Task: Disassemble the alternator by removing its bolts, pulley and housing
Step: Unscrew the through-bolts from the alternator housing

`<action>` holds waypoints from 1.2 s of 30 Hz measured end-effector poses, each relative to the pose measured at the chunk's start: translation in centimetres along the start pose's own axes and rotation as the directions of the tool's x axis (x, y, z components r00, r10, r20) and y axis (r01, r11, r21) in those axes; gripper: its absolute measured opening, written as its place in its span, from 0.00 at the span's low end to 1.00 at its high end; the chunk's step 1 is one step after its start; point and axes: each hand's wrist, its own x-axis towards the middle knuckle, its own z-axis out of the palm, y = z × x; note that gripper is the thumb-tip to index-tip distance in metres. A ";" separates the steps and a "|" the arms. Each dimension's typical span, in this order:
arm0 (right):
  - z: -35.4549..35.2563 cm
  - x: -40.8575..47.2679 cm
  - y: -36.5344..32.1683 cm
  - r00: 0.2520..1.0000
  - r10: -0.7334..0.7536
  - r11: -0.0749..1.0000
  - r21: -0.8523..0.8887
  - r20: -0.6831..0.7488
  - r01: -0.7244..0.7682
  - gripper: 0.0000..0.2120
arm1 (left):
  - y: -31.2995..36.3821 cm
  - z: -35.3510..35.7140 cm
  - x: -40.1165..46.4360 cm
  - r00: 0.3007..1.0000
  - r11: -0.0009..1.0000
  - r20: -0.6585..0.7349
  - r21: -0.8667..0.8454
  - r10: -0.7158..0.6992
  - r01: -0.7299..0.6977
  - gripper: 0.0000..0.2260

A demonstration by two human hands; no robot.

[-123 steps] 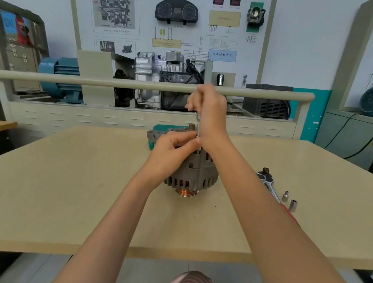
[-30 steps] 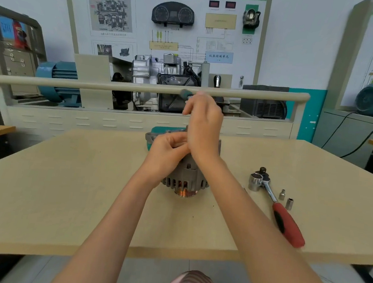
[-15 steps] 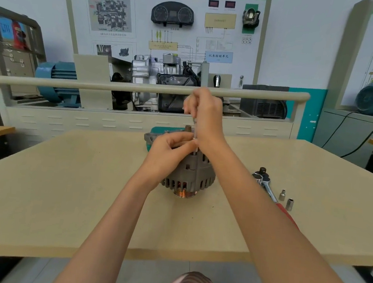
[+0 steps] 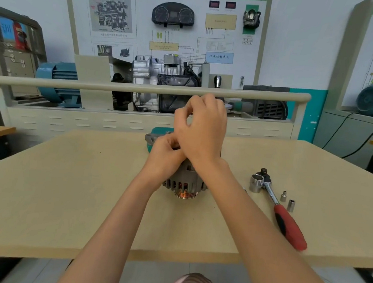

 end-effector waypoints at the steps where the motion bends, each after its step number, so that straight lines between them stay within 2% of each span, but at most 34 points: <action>1: -0.2 0.4 0.0 0.998 0.041 0.992 0.118 0.044 -0.045 0.10 | 0.1 0.0 -0.1 1.000 1.000 0.017 -0.009 0.012 -0.012 0.20; 3: -0.6 1.2 0.1 0.973 0.145 0.895 0.395 0.179 -0.206 0.14 | 0.4 0.0 -0.1 0.998 1.000 0.055 -0.017 0.020 -0.019 0.14; 5: -1.0 2.0 0.3 0.926 0.239 0.683 0.627 0.293 -0.375 0.18 | 0.3 0.0 -0.1 0.998 1.000 0.069 0.001 0.004 -0.004 0.07; 8: -0.8 2.8 1.0 0.863 0.282 0.362 0.787 0.418 -0.500 0.25 | 0.2 -0.1 0.1 0.998 1.000 0.064 0.004 -0.012 0.011 0.07; 10: -0.8 2.9 1.0 0.841 0.290 0.236 0.818 0.457 -0.525 0.26 | 0.2 -0.1 0.1 0.998 1.000 0.057 -0.011 -0.012 0.013 0.06; 11: -0.8 2.8 0.9 0.843 0.296 0.240 0.819 0.449 -0.521 0.26 | 0.3 -0.1 0.1 0.999 1.000 0.053 -0.015 -0.011 0.012 0.05; 12: -0.8 2.6 0.8 0.858 0.302 0.306 0.811 0.415 -0.500 0.24 | 0.4 0.0 0.0 0.999 1.000 0.050 -0.010 -0.006 0.007 0.05; 14: -0.6 1.7 0.5 0.925 0.262 0.565 0.734 0.275 -0.378 0.19 | 0.3 0.0 0.0 0.998 1.000 0.055 0.006 0.006 -0.007 0.07; 15: -0.4 1.1 0.4 0.965 0.198 0.732 0.628 0.174 -0.264 0.16 | 0.3 0.0 0.0 0.998 1.000 0.054 0.006 0.011 -0.011 0.09; 16: -0.1 0.6 0.2 0.992 0.112 0.882 0.453 0.061 -0.127 0.14 | 0.3 0.0 0.0 0.999 1.000 0.042 0.004 0.010 -0.011 0.12; 17: 0.2 0.2 0.1 0.999 0.018 0.973 0.229 -0.045 -0.007 0.12 | 0.2 0.0 0.0 1.000 1.000 0.022 0.004 0.004 -0.004 0.15; 18: 0.5 0.0 0.0 0.991 -0.056 0.997 0.048 -0.121 0.062 0.11 | 0.1 0.0 0.0 1.000 1.000 0.005 0.007 -0.003 0.003 0.16; 19: 0.6 0.0 0.0 0.983 -0.090 0.996 -0.044 -0.160 0.084 0.10 | 0.1 0.1 0.0 1.000 1.000 -0.003 0.014 -0.007 0.007 0.17; 20: 0.6 0.1 0.0 0.984 -0.086 0.995 -0.056 -0.158 0.078 0.10 | 0.1 0.1 0.0 1.000 1.000 -0.002 0.020 -0.003 0.003 0.17; 22: 0.3 0.6 0.0 0.999 -0.009 0.995 0.100 -0.047 0.014 0.13 | 0.2 0.2 0.0 1.000 1.000 0.009 0.014 0.019 -0.020 0.16; 24: -0.1 1.2 0.0 0.991 0.099 0.935 0.332 0.095 -0.125 0.15 | 0.3 0.2 -0.1 0.999 1.000 0.026 -0.001 0.027 -0.027 0.12; 28: -0.6 2.1 -0.5 0.929 0.256 0.684 0.629 0.269 -0.371 0.14 | 0.0 0.1 0.1 0.999 0.999 0.040 -0.032 -0.016 0.017 0.06; 31: -0.9 2.7 0.2 0.880 0.306 0.470 0.747 0.362 -0.471 0.16 | 0.1 0.0 0.2 0.998 0.999 0.042 -0.029 -0.035 0.036 0.05; 32: -0.9 2.6 0.2 0.875 0.317 0.459 0.748 0.366 -0.479 0.17 | 0.2 0.0 0.2 0.999 0.999 0.041 -0.022 -0.031 0.032 0.05; 33: -0.9 2.3 0.1 0.888 0.316 0.510 0.729 0.334 -0.456 0.17 | 0.3 0.1 0.1 0.999 1.000 0.039 -0.012 -0.022 0.023 0.05; 34: -0.7 1.8 -0.1 0.921 0.291 0.642 0.661 0.260 -0.389 0.16 | 0.3 0.2 0.1 0.999 1.000 0.033 -0.001 -0.007 0.007 0.07; 35: -0.5 1.2 -0.1 0.962 0.221 0.815 0.513 0.158 -0.271 0.15 | 0.3 0.2 0.1 1.000 1.000 0.023 0.011 0.006 -0.006 0.10; 36: -0.3 0.5 -0.1 0.991 0.120 0.951 0.280 0.062 -0.133 0.12 | 0.2 0.1 0.0 1.000 1.000 0.011 0.023 0.009 -0.009 0.13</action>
